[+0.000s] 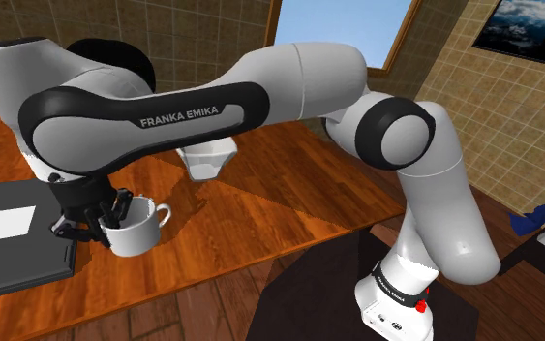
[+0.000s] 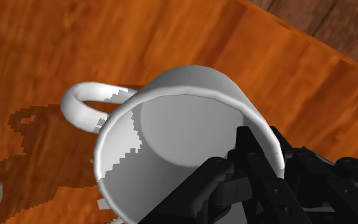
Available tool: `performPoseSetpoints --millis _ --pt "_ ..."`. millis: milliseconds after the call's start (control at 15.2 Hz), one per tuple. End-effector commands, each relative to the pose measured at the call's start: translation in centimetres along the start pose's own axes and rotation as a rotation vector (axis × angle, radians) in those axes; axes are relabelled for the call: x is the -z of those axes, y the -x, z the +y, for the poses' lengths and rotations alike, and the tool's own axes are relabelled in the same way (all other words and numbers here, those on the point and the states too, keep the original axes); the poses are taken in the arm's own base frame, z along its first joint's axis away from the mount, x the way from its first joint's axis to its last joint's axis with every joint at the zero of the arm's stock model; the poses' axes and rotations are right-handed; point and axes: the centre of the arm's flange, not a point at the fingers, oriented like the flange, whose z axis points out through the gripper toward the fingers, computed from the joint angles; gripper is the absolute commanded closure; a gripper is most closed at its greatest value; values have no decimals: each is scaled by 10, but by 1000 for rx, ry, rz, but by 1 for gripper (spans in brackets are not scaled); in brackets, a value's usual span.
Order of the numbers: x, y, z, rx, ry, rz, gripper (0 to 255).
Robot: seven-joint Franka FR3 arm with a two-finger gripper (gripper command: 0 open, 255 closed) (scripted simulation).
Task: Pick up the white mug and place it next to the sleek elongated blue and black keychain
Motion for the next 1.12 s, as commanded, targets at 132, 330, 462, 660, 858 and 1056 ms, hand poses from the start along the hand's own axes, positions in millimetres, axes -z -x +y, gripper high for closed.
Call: performPoseSetpoints --millis 132,330,462,660,858,1056 --pt "-21 -2 -3 0 0 1 255" --pt "-30 -4 -3 0 0 1 255" --pt "-30 -4 -3 0 0 1 255" --pt "-30 -4 -3 0 0 1 255" --pt "-30 -4 -3 0 0 1 0" --pt "-30 -4 -3 0 0 1 0"
